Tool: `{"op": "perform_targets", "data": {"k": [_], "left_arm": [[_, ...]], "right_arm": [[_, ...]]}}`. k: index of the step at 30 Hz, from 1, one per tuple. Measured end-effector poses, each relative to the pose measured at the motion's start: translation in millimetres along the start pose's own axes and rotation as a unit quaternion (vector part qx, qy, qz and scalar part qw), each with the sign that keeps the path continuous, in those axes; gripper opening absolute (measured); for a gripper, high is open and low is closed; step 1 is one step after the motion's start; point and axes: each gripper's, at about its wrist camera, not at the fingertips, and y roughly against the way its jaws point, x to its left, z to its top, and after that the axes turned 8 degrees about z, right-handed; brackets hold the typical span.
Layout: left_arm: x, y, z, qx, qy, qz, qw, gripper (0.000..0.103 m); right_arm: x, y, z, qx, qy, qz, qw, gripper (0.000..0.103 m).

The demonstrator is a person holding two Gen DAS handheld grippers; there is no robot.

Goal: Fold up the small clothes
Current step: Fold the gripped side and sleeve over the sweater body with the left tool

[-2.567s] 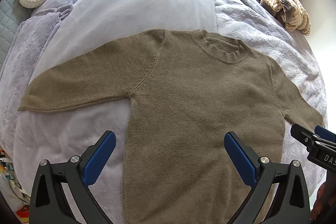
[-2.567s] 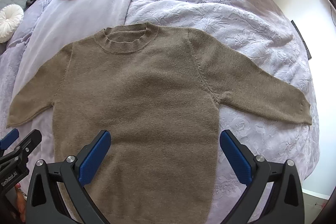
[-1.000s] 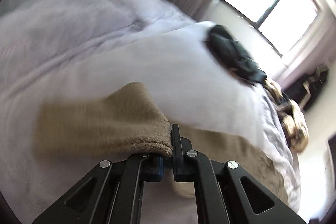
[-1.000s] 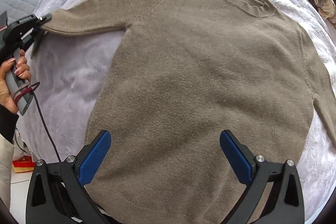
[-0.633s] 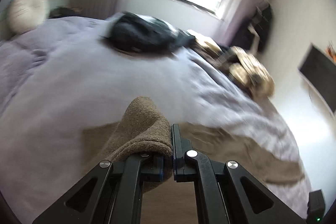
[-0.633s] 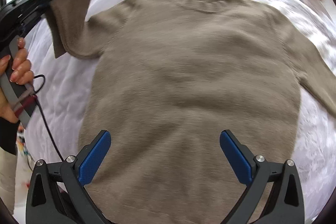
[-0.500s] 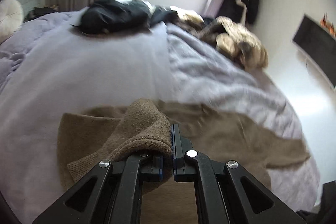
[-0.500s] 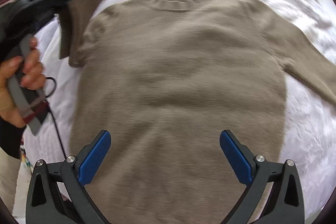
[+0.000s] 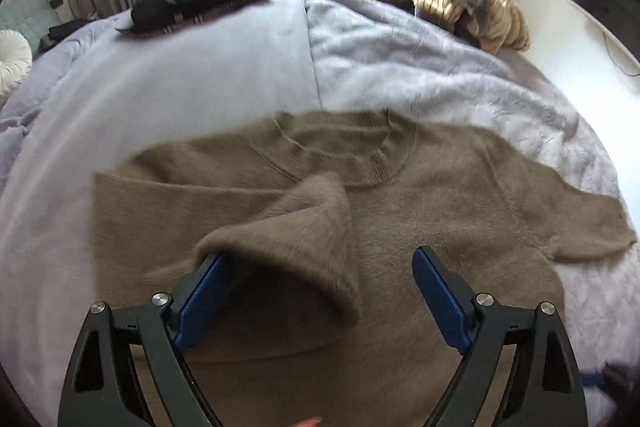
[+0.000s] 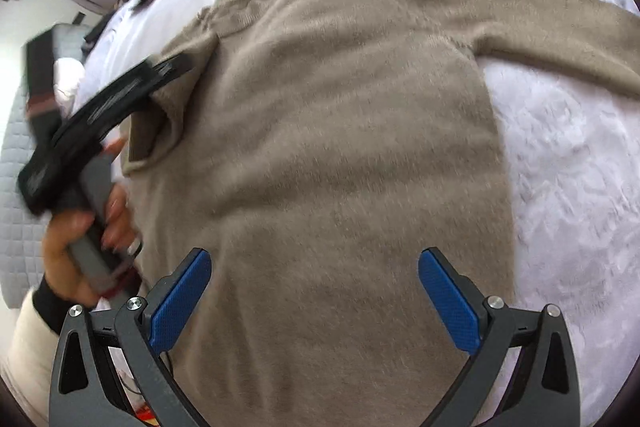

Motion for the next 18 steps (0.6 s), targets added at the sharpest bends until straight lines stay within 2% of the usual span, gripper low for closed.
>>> {"op": "perform_targets", "data": {"k": [3, 6, 9, 13, 15, 17, 18], "left_arm": [[34, 19, 5, -0.018, 0.017, 0.01, 0.9996, 0.091], [84, 14, 12, -0.006, 0.059, 0.037, 0.9975, 0.091], [138, -19, 10, 0.056, 0.114, 0.066, 0.9897, 0.091], [170, -57, 1, 0.111, 0.158, 0.053, 0.9798, 0.091], [177, -68, 0, 0.121, 0.17, 0.042, 0.9771, 0.091], [182, -78, -1, 0.13, 0.182, 0.027, 0.9742, 0.091], [184, -81, -1, 0.133, 0.184, 0.025, 0.9735, 0.091]], "right_arm": [[39, -11, 20, 0.001, 0.094, -0.059, 0.994, 0.103], [105, -38, 34, -0.018, 0.222, -0.096, 0.97, 0.103], [170, -82, 45, -0.025, 0.341, -0.126, 0.931, 0.103], [244, -157, 43, -0.025, 0.465, -0.177, 0.867, 0.101], [253, -162, 44, -0.019, 0.507, -0.191, 0.84, 0.094], [290, -201, 30, -0.003, 0.553, -0.21, 0.807, 0.084], [292, -209, 23, 0.005, 0.568, -0.216, 0.794, 0.079]]}}
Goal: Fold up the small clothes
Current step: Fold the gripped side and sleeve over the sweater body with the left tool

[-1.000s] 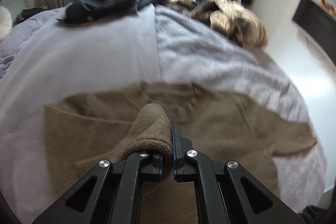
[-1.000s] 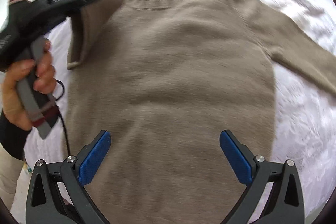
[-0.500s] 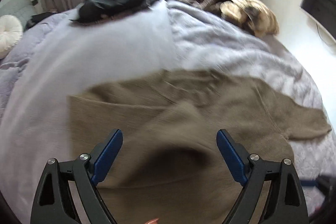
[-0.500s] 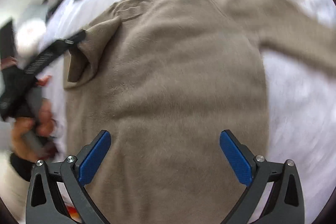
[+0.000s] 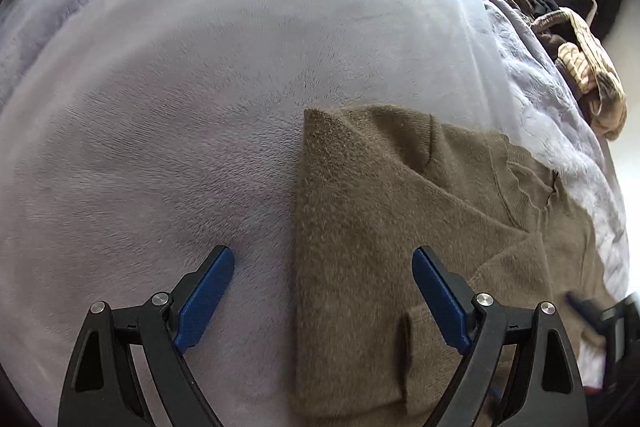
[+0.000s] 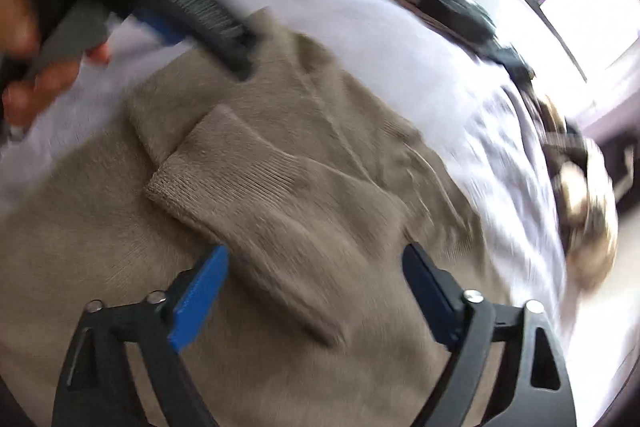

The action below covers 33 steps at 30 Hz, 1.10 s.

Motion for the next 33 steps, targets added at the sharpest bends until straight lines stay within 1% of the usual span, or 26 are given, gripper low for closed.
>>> {"op": "perform_targets", "data": {"k": [1, 2, 3, 5, 6, 8, 9, 11, 13, 14, 15, 16, 17, 18, 19, 20, 21, 22, 25, 27, 28, 29, 30, 31, 32, 33], "left_arm": [[2, -3, 2, 0.002, 0.004, 0.0, 1.0, 0.091], [3, -4, 2, 0.004, 0.006, -0.001, 1.0, 0.091], [6, -5, 3, 0.003, 0.011, -0.003, 0.9999, 0.084], [7, -3, 2, 0.001, 0.013, -0.004, 0.9999, 0.078], [6, -2, 1, 0.0, 0.012, -0.004, 0.9999, 0.078], [5, -3, 3, -0.001, 0.007, -0.001, 1.0, 0.078], [4, -2, 3, -0.003, 0.003, 0.003, 1.0, 0.078], [4, -2, 3, -0.003, 0.0, 0.005, 1.0, 0.078], [3, -3, 3, -0.003, 0.0, 0.007, 1.0, 0.078], [3, -3, 3, -0.003, -0.001, 0.007, 1.0, 0.078], [3, -3, 3, -0.002, -0.003, 0.006, 1.0, 0.078], [0, -4, 3, -0.001, -0.004, 0.006, 1.0, 0.078], [-1, -4, 4, -0.001, -0.006, 0.005, 1.0, 0.078], [-4, -4, 4, -0.002, -0.008, 0.004, 1.0, 0.078], [-7, -5, 5, -0.002, -0.012, 0.007, 0.9999, 0.078], [-10, -6, 4, -0.002, -0.018, 0.015, 0.9997, 0.078], [-17, -9, 6, -0.003, -0.021, 0.021, 0.9996, 0.078], [-21, -10, 5, -0.004, -0.027, 0.029, 0.9992, 0.078], [-24, -12, 3, -0.006, -0.026, 0.034, 0.9991, 0.078], [-25, -12, 4, -0.005, -0.023, 0.033, 0.9992, 0.078], [-25, -12, 4, -0.005, -0.022, 0.032, 0.9992, 0.078], [-24, -11, 4, -0.006, -0.022, 0.03, 0.9993, 0.072], [-25, -10, 3, -0.008, -0.023, 0.027, 0.9993, 0.051], [-25, -10, 4, -0.006, -0.029, 0.02, 0.9994, 0.044], [-25, -9, 4, -0.008, -0.034, 0.013, 0.9993, 0.035], [-24, -8, 4, -0.011, -0.036, 0.009, 0.9992, 0.033]], "right_arm": [[18, -8, 16, 0.009, 0.024, 0.0, 1.0, 0.062], [25, -9, 24, 0.012, 0.028, 0.011, 0.999, 0.033], [30, -10, 38, 0.012, 0.013, 0.03, 0.999, 0.018], [20, 8, 57, -0.027, -0.092, 0.071, 0.993, 0.01], [9, 16, 61, -0.048, -0.156, 0.095, 0.982, 0.01], [-15, 30, 56, -0.093, -0.316, 0.14, 0.934, 0.009], [-26, 34, 44, -0.11, -0.387, 0.16, 0.901, 0.009], [-37, 30, 13, -0.136, -0.539, 0.2, 0.807, 0.009], [-33, 20, -9, -0.14, -0.636, 0.23, 0.723, 0.01], [-26, 14, -15, -0.135, -0.669, 0.243, 0.689, 0.014], [-17, 13, -11, -0.126, -0.683, 0.244, 0.677, 0.014], [-2, 19, -1, -0.121, -0.678, 0.241, 0.684, 0.014], [7, 27, 7, -0.119, -0.661, 0.233, 0.704, 0.017], [23, 39, 30, -0.119, -0.623, 0.218, 0.741, 0.022], [20, 39, 49, -0.118, -0.589, 0.21, 0.772, 0.036], [36, 48, 84, -0.119, -0.533, 0.199, 0.814, 0.059], [61, 57, 120, -0.121, -0.47, 0.187, 0.854, 0.07], [76, 60, 151, -0.122, -0.413, 0.174, 0.886, 0.079], [131, 50, 236, -0.083, -0.256, 0.116, 0.956, 0.079], [165, 30, 271, -0.042, -0.19, 0.07, 0.978, 0.078], [187, 19, 288, -0.019, -0.157, 0.036, 0.987, 0.071], [199, 13, 299, -0.005, -0.148, 0.031, 0.988, 0.025], [201, 14, 307, -0.004, -0.174, 0.043, 0.984, 0.008], [193, 27, 299, -0.027, -0.218, 0.063, 0.974, 0.009], [181, 43, 293, -0.066, -0.293, 0.095, 0.949, 0.009], [167, 58, 281, -0.102, -0.373, 0.127, 0.914, 0.009]]}}
